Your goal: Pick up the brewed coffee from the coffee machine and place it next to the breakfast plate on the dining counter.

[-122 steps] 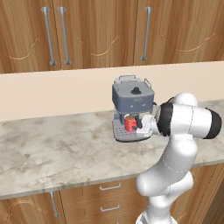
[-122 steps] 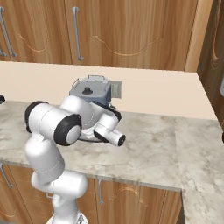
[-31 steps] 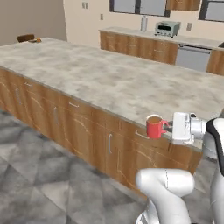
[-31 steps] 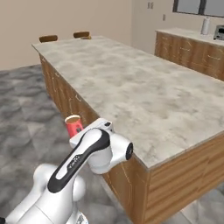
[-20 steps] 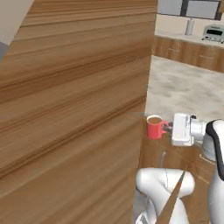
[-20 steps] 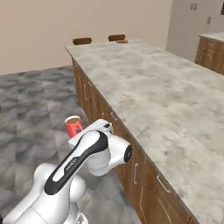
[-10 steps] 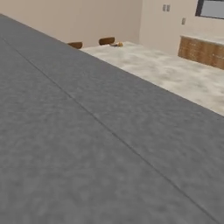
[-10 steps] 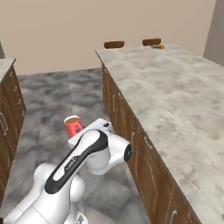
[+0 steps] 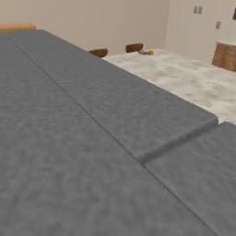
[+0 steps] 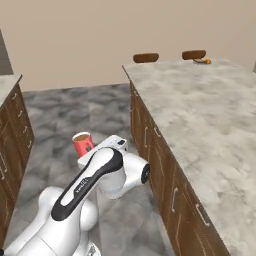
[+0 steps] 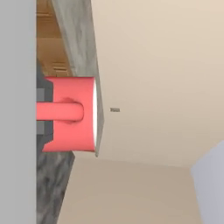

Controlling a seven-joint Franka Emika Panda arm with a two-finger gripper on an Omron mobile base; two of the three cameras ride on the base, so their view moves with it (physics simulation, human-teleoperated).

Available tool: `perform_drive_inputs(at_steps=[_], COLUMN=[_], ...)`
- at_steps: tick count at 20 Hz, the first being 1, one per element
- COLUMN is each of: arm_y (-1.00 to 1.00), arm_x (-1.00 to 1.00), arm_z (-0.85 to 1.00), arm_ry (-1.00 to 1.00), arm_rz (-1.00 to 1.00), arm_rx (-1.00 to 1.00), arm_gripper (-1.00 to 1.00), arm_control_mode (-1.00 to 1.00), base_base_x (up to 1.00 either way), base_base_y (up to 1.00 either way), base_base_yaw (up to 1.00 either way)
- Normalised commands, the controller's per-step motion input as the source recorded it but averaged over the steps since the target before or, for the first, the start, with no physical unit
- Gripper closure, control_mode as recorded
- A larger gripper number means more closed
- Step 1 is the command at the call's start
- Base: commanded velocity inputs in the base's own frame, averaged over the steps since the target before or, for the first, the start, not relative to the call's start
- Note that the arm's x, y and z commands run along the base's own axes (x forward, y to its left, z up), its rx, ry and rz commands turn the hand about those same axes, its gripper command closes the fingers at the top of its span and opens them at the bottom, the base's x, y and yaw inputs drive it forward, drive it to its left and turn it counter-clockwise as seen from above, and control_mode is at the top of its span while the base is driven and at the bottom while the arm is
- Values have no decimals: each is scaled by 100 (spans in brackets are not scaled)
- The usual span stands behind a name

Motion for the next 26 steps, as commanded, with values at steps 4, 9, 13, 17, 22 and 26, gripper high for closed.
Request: perform_drive_inputs(at_steps=[4,9,13,17,22,26], arm_y=[0,0,0,0,0,0], arm_x=[0,0,0,0,0,0], arm_z=[0,0,0,0,0,0], arm_ry=[0,0,0,0,0,0], arm_rz=[0,0,0,0,0,0], arm_rx=[0,0,0,0,0,0], arm_gripper=[100,100,100,100,100,100], arm_control_mode=[100,100,100,100,100,100], base_base_x=[100,100,100,100,100,100], base_base_y=[54,47,42,37,29,25], base_base_yaw=[3,0,0,0,0,0])
